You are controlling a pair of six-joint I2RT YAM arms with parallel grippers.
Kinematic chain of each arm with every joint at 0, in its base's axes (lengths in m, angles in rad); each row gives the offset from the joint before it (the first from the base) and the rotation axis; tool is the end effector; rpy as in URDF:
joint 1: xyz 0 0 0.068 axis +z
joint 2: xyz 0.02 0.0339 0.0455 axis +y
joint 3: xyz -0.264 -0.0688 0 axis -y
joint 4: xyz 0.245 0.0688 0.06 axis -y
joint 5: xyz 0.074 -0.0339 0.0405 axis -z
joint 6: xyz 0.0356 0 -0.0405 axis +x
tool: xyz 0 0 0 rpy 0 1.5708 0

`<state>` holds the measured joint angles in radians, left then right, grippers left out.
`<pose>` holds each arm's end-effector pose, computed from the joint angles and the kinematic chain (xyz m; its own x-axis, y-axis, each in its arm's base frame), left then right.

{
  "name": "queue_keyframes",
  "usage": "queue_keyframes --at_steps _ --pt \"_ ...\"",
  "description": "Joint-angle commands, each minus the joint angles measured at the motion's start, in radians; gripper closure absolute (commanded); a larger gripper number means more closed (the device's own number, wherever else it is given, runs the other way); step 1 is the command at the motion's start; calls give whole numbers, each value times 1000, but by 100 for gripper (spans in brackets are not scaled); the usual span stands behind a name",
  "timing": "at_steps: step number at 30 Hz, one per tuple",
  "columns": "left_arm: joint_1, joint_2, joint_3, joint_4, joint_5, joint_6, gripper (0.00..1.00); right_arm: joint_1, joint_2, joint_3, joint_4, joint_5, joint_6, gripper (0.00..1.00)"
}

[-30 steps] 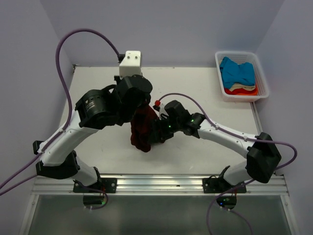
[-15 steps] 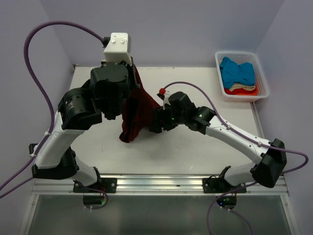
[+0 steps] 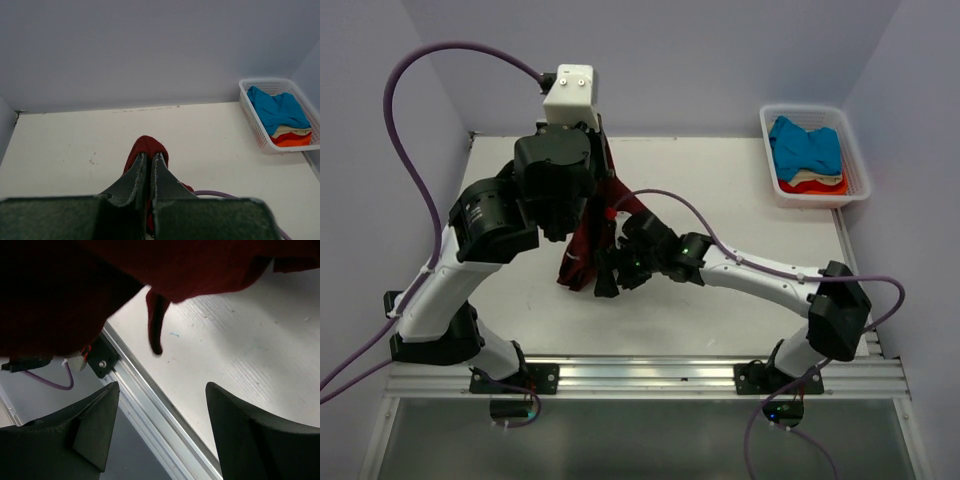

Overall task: Fold and stack the t-shirts
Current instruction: Flatten out the tshirt

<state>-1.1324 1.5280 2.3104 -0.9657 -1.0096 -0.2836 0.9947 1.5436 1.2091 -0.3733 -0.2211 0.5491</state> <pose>0.1256 -0.1969 0.5756 -0.1102 -0.1157 -0.9872 0.1017 0.9867 -0.1270 0.1822 0.2949 0.2829 -0.7765 -0.2606 -0.5737 -0.5905 0.6187 0.5182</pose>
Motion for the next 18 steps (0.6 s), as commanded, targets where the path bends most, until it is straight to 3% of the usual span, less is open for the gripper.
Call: queue_keyframes --at_steps 1,7,14,17,18 --pt "5 -11 24 82 11 29 100 24 99 66 92 52 51 26" --pt "5 -22 29 51 22 8 100 24 252 254 33 193 51 26" --pt "5 -78 -14 38 8 -19 100 24 384 495 -160 411 31 26" --pt "5 -101 -35 38 3 -23 100 24 426 561 -229 466 31 30" --pt "5 -107 -42 35 -1 -26 100 22 447 572 -240 494 32 35"
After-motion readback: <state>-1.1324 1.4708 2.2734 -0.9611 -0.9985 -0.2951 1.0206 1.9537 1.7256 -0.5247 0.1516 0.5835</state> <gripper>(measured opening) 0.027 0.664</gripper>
